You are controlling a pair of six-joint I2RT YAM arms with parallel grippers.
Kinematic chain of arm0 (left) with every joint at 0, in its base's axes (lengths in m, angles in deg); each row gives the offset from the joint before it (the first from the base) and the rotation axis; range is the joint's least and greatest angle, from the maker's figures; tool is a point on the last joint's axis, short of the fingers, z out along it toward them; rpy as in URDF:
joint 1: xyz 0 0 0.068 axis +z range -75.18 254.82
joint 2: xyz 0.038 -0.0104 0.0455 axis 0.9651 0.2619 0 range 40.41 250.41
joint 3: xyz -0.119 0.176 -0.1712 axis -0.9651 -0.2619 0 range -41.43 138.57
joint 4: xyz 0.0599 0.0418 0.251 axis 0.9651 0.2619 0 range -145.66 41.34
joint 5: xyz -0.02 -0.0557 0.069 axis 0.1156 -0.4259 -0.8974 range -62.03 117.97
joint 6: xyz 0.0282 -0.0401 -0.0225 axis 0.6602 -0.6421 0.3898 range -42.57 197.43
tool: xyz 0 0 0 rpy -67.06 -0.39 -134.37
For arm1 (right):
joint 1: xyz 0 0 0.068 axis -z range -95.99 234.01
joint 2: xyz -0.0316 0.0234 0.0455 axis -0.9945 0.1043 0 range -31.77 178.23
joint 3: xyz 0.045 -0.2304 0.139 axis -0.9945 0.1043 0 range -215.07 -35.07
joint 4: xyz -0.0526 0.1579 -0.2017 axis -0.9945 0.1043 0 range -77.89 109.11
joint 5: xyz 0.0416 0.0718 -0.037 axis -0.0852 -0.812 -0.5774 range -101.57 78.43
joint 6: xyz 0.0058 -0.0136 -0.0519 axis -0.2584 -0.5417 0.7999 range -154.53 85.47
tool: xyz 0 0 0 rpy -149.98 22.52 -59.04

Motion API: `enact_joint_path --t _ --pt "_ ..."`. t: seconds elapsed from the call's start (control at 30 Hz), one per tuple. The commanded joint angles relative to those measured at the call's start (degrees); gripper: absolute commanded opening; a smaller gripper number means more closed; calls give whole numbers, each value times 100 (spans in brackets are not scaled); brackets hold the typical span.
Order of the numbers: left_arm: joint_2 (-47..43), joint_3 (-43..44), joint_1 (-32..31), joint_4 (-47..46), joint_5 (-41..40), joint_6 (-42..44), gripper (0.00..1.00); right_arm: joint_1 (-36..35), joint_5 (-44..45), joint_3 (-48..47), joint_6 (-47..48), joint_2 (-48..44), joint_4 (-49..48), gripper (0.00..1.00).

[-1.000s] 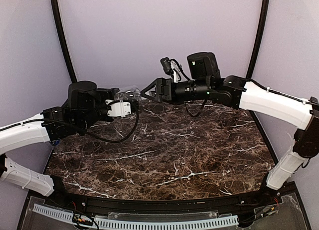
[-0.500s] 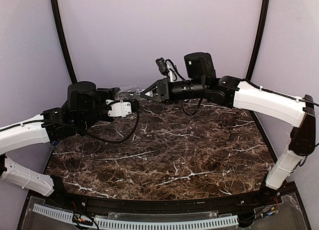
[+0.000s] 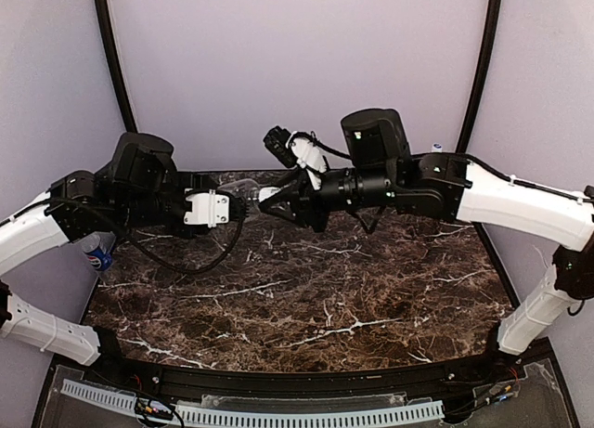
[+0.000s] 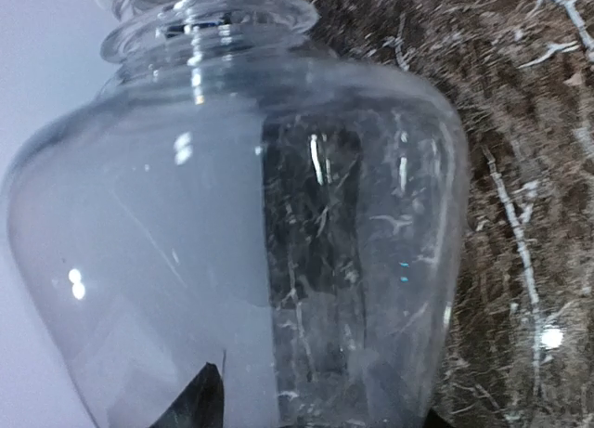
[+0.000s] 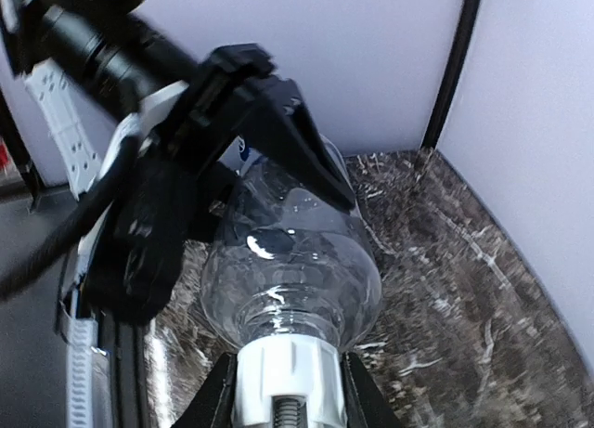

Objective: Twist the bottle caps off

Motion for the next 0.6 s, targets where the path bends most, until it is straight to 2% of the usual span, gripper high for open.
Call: enact_joint_path --t 0.0,0.1,0.2,0.33,0.4,0.43,0.47,0.53,0.57 --pt "223 674 -53 2491 2089 -894 42 -1194 582 671 3827 -694 -641 0" --pt "297 968 -53 3074 2932 -948 42 -1696 1228 1083 5587 -775 -830 0" --pt "333 1102 -53 3423 3221 -928 41 -2002 2059 1034 6859 -622 -704 0" --pt "357 1181 -49 3609 3285 -851 40 -2191 2932 1060 7972 -446 -768 0" --pt "343 1171 -51 3604 3264 -840 40 -2200 3106 1126 8148 -439 -974 0" --pt "334 1165 -46 3582 3246 -838 39 -2201 3119 1168 8154 -464 -1069 7" --pt "331 1156 -46 3567 3223 -843 39 -2206 3135 1221 8109 -494 -1296 21" --pt "311 1140 -46 3498 3148 -862 40 -2206 3129 1293 7874 -576 -1509 57" --pt "286 1132 -50 3437 3107 -870 40 -2207 3135 1296 7673 -614 -1519 68"
